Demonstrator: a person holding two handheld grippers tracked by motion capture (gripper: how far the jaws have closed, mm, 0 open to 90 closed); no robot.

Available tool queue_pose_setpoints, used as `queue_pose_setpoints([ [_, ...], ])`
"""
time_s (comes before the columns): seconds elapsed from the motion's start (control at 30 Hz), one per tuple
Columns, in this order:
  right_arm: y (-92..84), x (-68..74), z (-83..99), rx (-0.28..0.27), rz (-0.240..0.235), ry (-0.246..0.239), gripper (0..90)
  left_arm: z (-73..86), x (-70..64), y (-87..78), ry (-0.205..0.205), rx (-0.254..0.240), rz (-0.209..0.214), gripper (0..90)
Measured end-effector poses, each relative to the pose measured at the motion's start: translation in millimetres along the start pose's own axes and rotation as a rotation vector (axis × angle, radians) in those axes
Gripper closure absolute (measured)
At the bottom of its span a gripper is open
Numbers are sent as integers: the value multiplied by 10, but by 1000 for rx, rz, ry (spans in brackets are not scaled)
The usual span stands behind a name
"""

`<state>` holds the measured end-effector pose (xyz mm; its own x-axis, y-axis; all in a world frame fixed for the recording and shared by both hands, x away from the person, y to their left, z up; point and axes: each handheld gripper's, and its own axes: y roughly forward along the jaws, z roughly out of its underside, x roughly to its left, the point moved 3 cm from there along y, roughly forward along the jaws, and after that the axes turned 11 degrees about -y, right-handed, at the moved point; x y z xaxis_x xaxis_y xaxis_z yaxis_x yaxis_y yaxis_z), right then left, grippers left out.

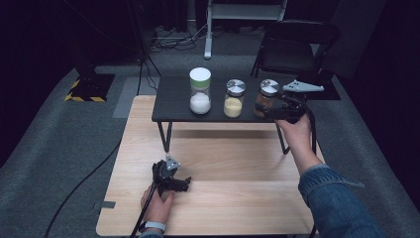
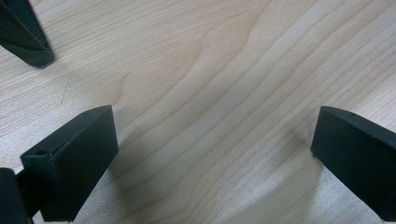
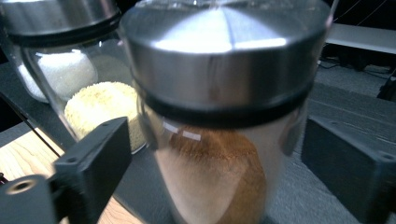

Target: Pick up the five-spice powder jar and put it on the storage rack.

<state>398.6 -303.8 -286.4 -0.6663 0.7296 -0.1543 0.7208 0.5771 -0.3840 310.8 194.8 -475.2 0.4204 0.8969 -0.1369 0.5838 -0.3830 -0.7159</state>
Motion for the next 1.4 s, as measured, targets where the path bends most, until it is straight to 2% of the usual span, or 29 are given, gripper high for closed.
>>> queue_pose_setpoints([
  [0.1,-55,34,38,4,17,1,21,-3,1,3,-1,0,0,4],
  [0.2,-138,40,97,-7,23,29,4,-6,4,4,-1,1,1,4],
  [0.57,-445,138,274,-25,23,-35,4,-7,5,5,-2,1,1,4],
  [1.0,-755,175,483,-50,21,-39,3,-7,4,5,-2,1,1,4],
  [1.4,-907,214,682,-60,45,-37,4,-12,7,8,-4,1,-1,4],
])
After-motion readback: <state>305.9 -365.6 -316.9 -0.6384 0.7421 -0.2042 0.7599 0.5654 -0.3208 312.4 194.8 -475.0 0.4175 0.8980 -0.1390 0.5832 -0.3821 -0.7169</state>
